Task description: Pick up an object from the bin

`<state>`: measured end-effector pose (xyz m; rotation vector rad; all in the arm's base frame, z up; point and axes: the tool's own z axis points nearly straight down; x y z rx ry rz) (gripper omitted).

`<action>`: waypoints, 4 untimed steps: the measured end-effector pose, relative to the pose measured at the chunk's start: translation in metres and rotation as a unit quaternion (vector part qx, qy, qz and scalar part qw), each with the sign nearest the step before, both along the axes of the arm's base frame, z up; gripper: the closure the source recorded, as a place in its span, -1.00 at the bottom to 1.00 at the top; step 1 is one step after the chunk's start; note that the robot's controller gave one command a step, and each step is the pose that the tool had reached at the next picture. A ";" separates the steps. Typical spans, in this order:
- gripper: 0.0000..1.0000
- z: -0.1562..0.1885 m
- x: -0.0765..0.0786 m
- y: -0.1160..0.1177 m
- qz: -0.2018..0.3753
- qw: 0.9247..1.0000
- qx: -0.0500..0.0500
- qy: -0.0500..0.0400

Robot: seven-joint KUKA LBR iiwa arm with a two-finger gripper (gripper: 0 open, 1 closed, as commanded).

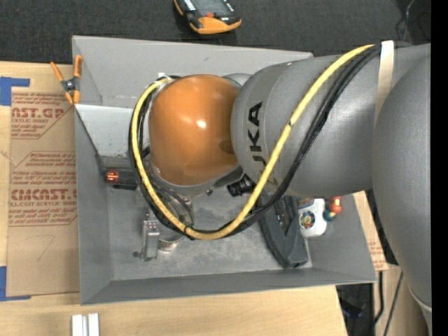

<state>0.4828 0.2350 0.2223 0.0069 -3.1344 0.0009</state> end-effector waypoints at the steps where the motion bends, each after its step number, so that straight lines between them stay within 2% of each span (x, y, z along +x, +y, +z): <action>1: -1.00 0.004 0.002 -0.002 -0.002 1.000 0.001 -0.004; 2: -1.00 -0.139 0.056 -0.071 -0.001 1.000 0.002 -0.005; 3: -1.00 -0.152 0.053 -0.093 0.083 0.996 0.005 -0.010; 4: -1.00 -0.152 0.064 -0.104 0.142 0.990 0.002 -0.006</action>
Offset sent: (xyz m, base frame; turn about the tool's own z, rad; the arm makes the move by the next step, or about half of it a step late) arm 0.0593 -0.0785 -0.1523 0.0046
